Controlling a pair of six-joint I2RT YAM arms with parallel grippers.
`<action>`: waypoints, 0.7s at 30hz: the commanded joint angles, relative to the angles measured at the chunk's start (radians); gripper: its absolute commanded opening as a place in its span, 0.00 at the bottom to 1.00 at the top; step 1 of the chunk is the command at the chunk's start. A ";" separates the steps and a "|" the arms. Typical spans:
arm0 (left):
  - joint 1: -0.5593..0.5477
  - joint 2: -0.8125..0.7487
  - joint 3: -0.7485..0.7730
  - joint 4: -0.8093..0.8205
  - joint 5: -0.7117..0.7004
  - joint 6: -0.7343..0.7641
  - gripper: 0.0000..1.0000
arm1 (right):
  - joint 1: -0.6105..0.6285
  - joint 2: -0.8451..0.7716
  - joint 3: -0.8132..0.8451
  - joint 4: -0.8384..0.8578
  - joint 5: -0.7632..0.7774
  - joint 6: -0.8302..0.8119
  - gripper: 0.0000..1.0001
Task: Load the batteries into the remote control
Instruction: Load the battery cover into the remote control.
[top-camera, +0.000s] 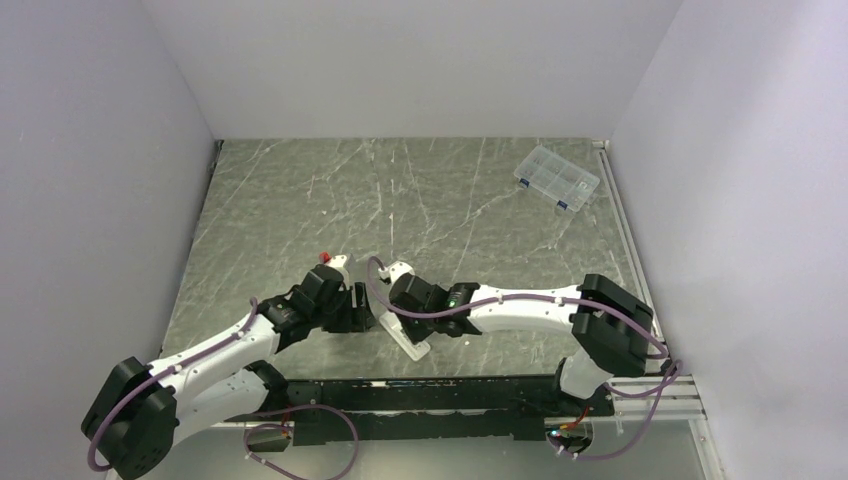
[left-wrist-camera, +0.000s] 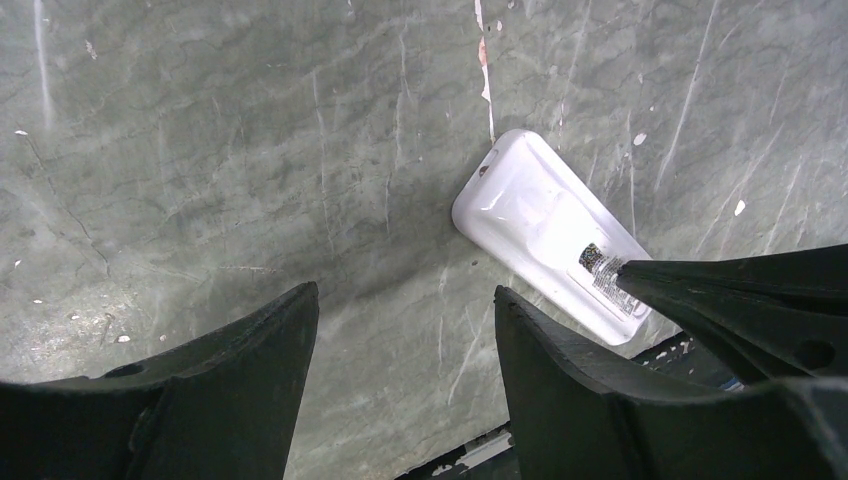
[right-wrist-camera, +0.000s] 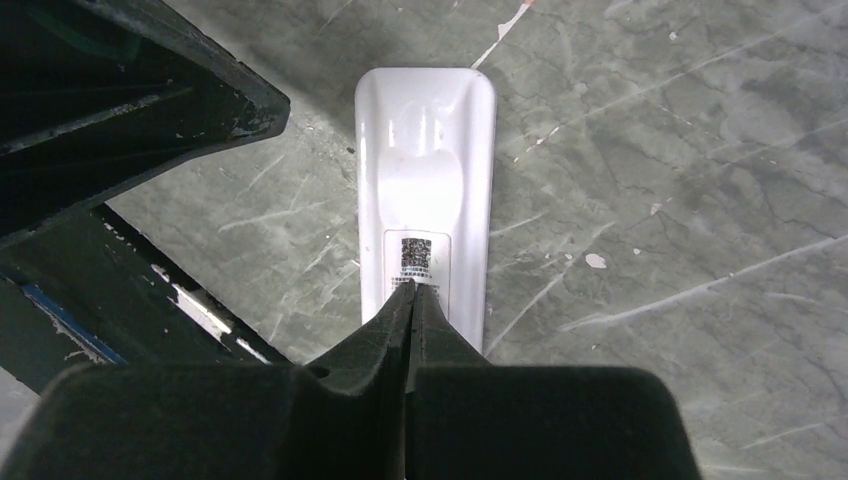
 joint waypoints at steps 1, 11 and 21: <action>0.005 -0.010 0.012 0.014 0.005 0.012 0.70 | -0.001 0.014 0.007 0.051 -0.021 -0.002 0.01; 0.007 -0.013 0.010 0.015 0.005 0.011 0.70 | 0.004 0.036 -0.056 0.033 -0.009 0.025 0.00; 0.007 -0.010 0.021 0.011 0.015 0.008 0.70 | 0.005 -0.044 -0.071 0.023 0.009 0.037 0.00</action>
